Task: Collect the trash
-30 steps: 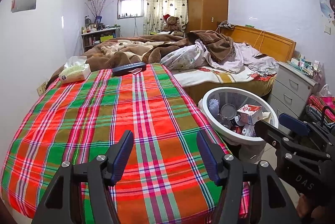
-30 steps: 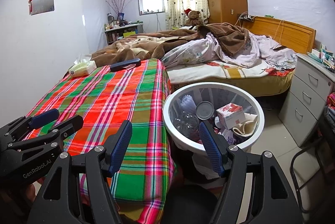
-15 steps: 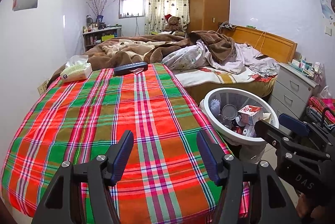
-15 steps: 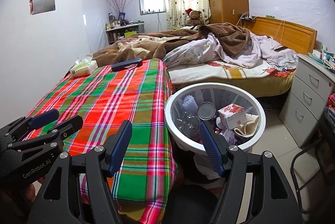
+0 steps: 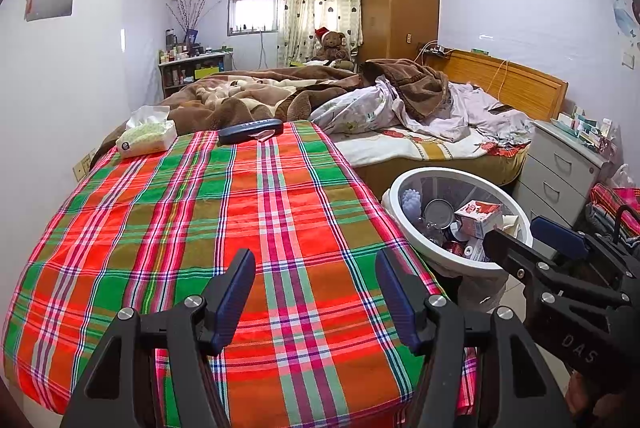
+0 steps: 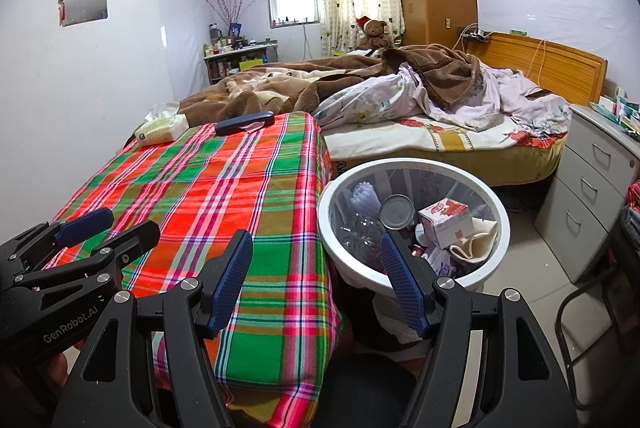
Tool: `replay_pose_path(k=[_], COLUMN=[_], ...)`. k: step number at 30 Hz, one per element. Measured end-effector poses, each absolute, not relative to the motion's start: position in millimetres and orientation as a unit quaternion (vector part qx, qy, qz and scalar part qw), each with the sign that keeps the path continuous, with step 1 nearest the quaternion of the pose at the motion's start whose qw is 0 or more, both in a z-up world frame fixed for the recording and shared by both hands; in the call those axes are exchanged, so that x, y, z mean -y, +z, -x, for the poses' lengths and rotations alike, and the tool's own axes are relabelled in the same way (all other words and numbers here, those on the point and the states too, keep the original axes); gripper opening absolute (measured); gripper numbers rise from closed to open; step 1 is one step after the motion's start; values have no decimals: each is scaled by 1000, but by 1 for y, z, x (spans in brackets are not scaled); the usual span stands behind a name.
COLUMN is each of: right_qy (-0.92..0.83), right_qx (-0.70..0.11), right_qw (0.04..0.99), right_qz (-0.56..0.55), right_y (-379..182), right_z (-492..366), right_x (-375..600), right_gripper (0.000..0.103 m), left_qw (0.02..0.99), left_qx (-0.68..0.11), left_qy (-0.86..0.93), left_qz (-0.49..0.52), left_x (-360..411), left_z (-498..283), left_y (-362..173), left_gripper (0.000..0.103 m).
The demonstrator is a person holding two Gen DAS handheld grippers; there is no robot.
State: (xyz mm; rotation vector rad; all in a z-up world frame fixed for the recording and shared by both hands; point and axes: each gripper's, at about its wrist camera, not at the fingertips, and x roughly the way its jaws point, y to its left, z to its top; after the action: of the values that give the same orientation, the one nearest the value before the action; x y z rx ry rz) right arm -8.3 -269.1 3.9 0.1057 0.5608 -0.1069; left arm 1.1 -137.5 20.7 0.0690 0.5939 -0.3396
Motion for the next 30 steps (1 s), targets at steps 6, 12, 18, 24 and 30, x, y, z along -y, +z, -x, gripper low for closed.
replay_pose_path(k=[6,12,18,24,30], right_qy=[-54,-54,-54,-52,-52], right_qx=[-276,-275,-275,-275,-276], right_qw=[958,958,958,959,958], right_qz=[-52,-53,-52,-53,-53], right_y=[4,4,4,4,3], right_z=[8,8,8,9,9], right_x=[269,269,269,268,268], right_gripper=[68,68,68,68,68], left_qw=[941,942,942,942,943], left_qx=[-292,-290,-291,-290,-288], left_qy=[-166,-167,-167,-165,-166], left_qz=[-33,-34,-34,-32,-32], left_x=[137,137,137,137,137], left_z=[-1,-1,0,1,3], left_y=[20,20,21,22,23], left_gripper=[62,62,62,62,62])
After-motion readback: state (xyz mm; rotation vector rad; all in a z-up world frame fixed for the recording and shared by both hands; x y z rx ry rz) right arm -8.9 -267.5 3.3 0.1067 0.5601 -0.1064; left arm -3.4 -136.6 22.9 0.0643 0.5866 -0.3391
